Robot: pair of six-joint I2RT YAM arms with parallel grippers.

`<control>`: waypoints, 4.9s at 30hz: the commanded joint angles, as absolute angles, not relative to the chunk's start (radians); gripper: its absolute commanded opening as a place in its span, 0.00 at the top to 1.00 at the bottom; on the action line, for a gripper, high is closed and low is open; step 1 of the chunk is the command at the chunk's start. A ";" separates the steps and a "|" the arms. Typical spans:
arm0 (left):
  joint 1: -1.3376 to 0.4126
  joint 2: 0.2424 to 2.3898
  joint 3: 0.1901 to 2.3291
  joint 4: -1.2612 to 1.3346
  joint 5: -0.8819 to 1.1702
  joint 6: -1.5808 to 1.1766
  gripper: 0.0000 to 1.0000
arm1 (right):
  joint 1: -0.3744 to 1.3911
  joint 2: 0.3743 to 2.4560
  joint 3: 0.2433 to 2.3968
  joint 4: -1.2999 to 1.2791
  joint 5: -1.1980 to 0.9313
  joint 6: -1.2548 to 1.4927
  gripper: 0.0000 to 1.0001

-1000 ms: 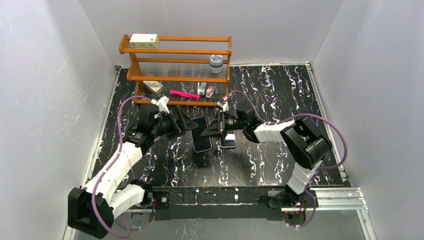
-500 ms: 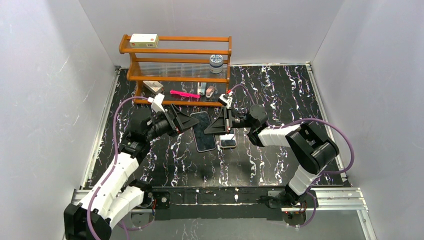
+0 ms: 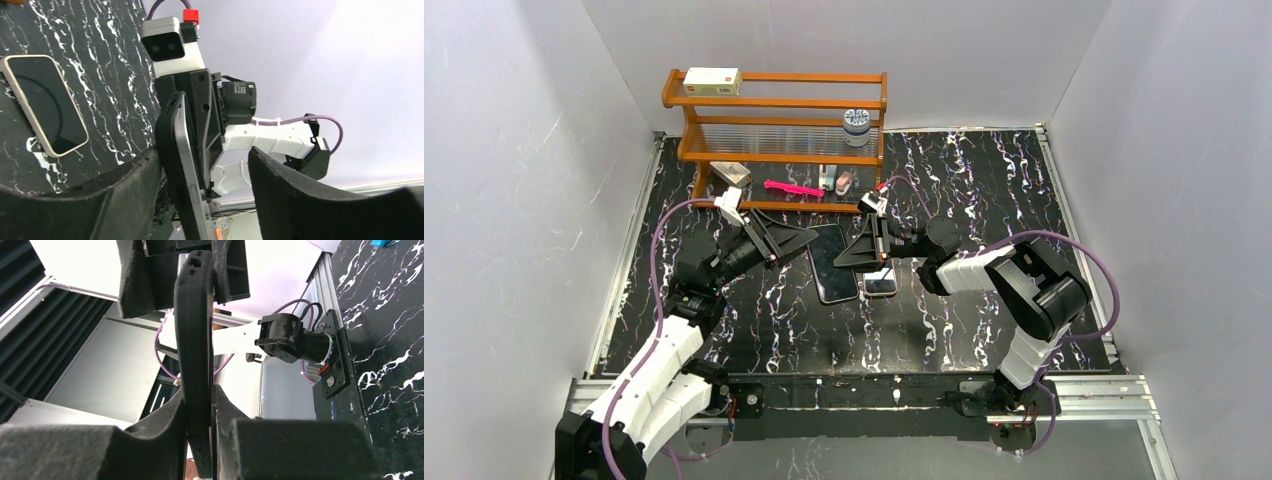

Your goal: Put the phone into the phone case

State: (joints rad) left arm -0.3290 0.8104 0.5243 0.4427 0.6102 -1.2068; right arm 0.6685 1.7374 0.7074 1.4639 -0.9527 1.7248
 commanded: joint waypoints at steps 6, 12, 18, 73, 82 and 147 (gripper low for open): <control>-0.324 0.796 0.469 0.639 0.617 -1.288 0.74 | 0.680 1.755 0.722 1.821 -0.942 1.787 0.87; -0.324 0.788 0.473 0.605 0.586 -1.251 1.00 | 0.686 1.775 0.731 1.812 -0.952 1.789 0.68; -0.324 0.764 0.554 0.286 0.510 -1.066 1.00 | 0.700 1.775 0.745 1.727 -0.958 1.738 0.56; -0.324 0.732 0.456 0.421 0.460 -1.187 1.00 | 0.726 1.743 0.763 1.819 -0.910 1.809 0.61; -0.324 0.719 0.582 0.073 0.396 -1.009 0.97 | 0.726 1.779 0.736 1.742 -0.896 1.758 0.81; -0.324 0.610 0.435 0.092 0.591 -1.223 0.48 | 0.691 1.703 0.720 1.505 -0.696 1.635 0.88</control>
State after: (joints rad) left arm -0.3229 0.6373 0.4889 0.0257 0.5346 -1.1343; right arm 0.7036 1.7607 0.7216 1.4105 -0.7551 1.6382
